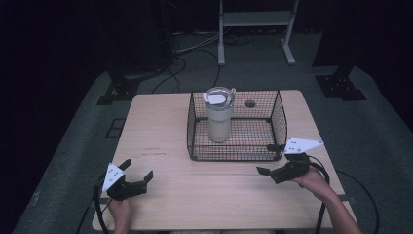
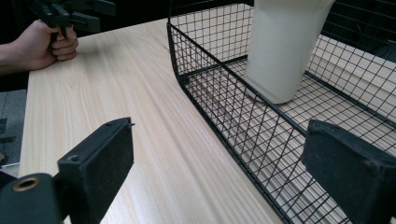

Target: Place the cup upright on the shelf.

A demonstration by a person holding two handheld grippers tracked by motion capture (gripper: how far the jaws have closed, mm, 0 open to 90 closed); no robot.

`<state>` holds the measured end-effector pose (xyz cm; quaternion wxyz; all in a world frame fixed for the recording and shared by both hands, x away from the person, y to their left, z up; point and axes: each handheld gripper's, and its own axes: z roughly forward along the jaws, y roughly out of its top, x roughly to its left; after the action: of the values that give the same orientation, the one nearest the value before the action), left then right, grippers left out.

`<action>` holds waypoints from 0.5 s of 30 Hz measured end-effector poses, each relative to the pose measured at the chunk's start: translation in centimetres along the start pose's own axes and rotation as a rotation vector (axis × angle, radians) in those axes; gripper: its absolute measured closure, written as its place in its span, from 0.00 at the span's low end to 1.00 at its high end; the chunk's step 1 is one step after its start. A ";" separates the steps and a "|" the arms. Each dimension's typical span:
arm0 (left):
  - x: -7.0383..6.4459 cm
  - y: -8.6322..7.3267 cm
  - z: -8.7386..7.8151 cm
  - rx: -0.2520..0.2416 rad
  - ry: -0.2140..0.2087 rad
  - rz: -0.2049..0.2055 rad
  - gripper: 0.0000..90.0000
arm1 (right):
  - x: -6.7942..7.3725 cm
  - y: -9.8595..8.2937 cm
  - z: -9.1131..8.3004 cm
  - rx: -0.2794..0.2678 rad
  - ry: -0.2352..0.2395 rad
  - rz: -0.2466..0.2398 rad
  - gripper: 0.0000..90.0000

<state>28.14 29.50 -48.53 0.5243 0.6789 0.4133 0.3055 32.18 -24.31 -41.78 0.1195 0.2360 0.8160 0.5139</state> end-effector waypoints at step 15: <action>0.0 0.0 0.0 0.002 0.001 0.001 0.00 | 1.0 -1.8 -0.2 -0.002 -0.004 0.010 0.09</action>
<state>28.15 29.50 -48.53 0.5232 0.6795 0.4138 0.3055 30.77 -24.67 -43.27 0.1189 0.2412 0.8139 0.5150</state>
